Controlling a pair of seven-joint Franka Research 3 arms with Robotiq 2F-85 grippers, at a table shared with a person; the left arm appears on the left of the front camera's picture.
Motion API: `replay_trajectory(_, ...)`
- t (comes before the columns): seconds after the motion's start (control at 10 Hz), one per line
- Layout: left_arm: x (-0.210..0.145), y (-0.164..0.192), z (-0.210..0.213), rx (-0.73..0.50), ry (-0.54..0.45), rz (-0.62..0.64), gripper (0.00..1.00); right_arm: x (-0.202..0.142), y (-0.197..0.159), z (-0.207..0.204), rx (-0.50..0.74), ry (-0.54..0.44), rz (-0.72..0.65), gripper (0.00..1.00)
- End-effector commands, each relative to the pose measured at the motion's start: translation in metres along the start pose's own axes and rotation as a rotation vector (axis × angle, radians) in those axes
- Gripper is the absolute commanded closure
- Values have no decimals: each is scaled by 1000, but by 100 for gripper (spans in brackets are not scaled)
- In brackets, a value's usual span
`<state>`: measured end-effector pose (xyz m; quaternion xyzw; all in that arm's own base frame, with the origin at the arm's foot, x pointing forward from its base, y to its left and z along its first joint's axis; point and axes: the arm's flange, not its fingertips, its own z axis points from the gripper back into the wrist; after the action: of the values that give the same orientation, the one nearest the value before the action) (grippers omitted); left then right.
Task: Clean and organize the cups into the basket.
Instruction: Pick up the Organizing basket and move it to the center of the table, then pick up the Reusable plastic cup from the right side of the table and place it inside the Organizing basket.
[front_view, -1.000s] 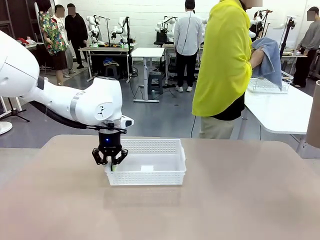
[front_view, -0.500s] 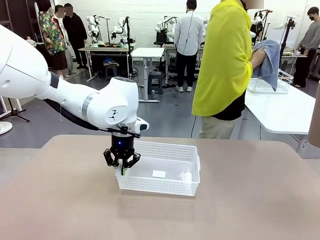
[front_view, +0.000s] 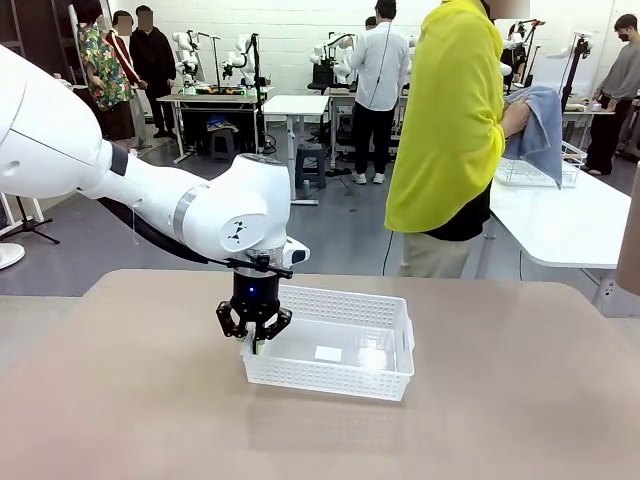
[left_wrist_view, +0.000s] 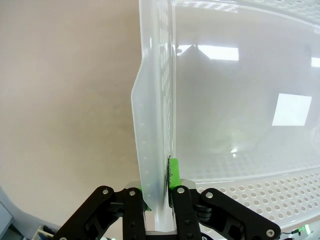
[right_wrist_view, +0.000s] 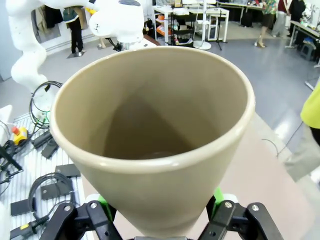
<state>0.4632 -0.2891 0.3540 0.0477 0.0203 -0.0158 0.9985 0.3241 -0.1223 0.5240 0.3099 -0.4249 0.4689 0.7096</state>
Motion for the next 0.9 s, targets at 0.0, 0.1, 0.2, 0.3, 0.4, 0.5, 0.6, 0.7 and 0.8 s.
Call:
replay_trajectory(0.0, 1, -3, -2, 7, -10, -29, 97, -2, 4, 0, 3, -1, 6, 100)
replay_trajectory(0.1, 1, -3, -2, 7, -10, -29, 97, -2, 4, 0, 3, -1, 6, 100)
replay_trajectory(0.2, 1, -3, -2, 7, -10, -29, 97, -2, 4, 0, 3, -1, 6, 100)
replay_trajectory(0.3, 1, -3, -2, 7, -10, -29, 97, -2, 4, 0, 3, -1, 6, 100)
replay_trajectory(0.4, 1, -3, -2, 7, -10, -29, 97, 0, 0, 0, 0, 0, 0, 18)
replay_trajectory(0.5, 1, -3, -2, 7, -10, -29, 97, 22, 7, -19, 69, 117, 93, 18)
replay_trajectory(0.6, 1, -3, -2, 7, -10, -29, 97, 54, 10, -50, 110, 265, 163, 18)
replay_trajectory(0.7, 1, -3, -2, 7, -10, -29, 97, 87, 11, -84, 151, 374, 200, 18)
replay_trajectory(0.8, 1, -3, -2, 7, -10, -29, 97, 115, 10, -116, 153, 474, 198, 18)
